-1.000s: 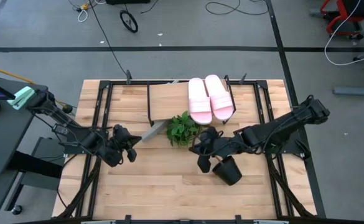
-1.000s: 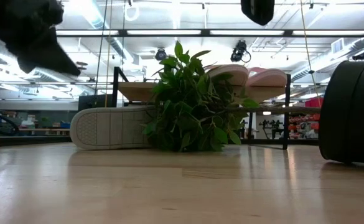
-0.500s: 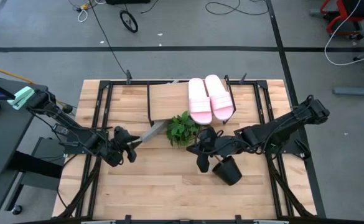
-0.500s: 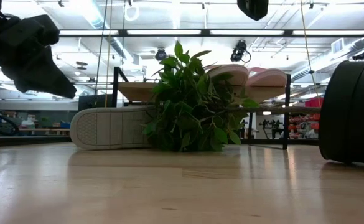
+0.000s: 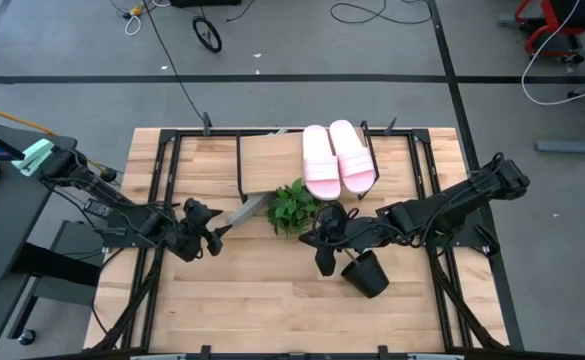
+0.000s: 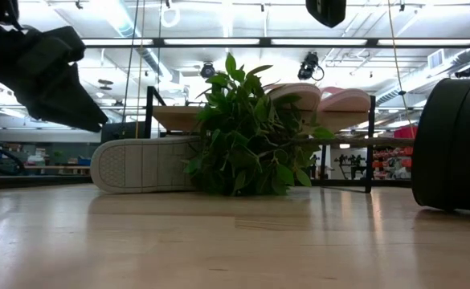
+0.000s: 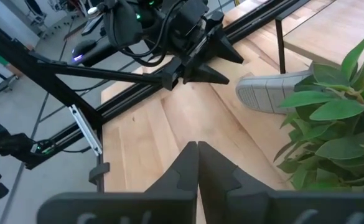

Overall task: Pick and place slides into the shelf
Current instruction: Put the bottom gray slides on the shelf

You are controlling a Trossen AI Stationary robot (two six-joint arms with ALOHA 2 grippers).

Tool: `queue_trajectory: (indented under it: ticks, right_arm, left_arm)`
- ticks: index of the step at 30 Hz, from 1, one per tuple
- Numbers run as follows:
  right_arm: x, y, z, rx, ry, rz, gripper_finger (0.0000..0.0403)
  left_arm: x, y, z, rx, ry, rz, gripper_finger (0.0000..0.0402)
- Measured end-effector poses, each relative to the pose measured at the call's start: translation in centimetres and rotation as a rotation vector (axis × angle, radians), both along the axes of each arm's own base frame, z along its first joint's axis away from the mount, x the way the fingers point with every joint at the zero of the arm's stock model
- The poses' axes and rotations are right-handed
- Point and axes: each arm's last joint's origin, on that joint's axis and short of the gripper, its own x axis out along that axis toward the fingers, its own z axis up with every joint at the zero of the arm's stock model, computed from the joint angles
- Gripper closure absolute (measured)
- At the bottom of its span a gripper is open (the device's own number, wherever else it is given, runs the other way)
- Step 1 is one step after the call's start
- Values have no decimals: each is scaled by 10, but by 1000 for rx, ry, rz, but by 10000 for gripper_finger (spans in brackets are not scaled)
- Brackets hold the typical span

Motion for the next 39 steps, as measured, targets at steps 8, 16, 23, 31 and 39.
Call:
queue_trajectory:
  ticks: [8,16,23,31,39]
  right_arm:
    - [0,0,0,0,0,0,391]
    - [0,0,0,-1,0,0,391]
    - [0,0,0,-1,0,0,391]
    - [0,0,0,0,0,0,391]
    - [0,0,0,0,0,-1,391]
  left_arm:
    - [6,6,-3,2,48,-6,108]
    - [14,9,-12,-10,92,7,108]
    - [27,8,-17,-32,76,6,108]
    - [32,8,-28,-85,124,3,110]
    - [32,8,-30,-108,122,15,149]
